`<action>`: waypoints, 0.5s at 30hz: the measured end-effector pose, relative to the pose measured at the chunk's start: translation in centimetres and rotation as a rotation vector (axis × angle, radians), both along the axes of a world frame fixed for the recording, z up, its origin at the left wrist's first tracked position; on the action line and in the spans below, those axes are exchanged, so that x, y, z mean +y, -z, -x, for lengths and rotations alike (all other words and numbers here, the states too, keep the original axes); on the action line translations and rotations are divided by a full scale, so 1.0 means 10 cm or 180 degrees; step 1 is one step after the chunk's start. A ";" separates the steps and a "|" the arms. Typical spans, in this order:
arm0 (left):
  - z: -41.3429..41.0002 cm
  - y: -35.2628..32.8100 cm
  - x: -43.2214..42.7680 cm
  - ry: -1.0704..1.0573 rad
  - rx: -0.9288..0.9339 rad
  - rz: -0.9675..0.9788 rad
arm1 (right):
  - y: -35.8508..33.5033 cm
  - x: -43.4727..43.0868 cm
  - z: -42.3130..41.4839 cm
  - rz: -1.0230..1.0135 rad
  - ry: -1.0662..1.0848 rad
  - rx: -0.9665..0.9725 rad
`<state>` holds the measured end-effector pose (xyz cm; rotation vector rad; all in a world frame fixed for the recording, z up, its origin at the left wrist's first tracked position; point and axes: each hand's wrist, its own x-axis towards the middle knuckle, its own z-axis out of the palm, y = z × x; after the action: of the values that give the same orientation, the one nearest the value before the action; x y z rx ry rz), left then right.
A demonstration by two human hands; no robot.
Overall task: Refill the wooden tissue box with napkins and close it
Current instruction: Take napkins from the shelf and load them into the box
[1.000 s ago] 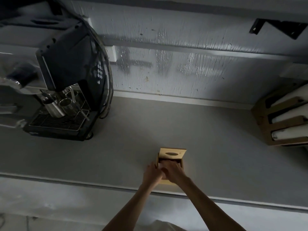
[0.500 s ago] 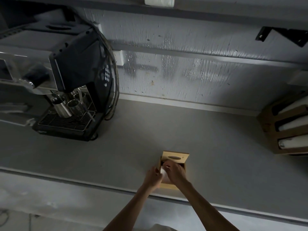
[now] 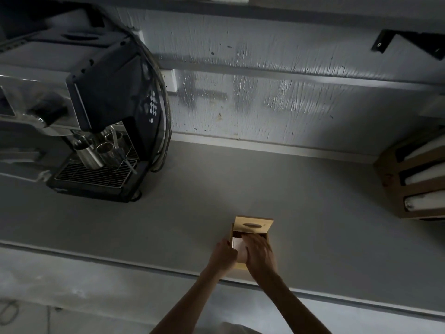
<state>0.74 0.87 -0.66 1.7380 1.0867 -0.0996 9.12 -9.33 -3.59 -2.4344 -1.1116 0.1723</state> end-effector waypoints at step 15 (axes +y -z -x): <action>-0.13 0.07 -0.02 0.0267 0.0413 -0.0756 | 0.11 -0.43 0.33 0.0573 0.0948 0.0273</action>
<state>2.01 0.65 -1.34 2.0139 1.1568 -0.1420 5.85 -13.66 -4.64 -2.6891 -0.7122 0.2885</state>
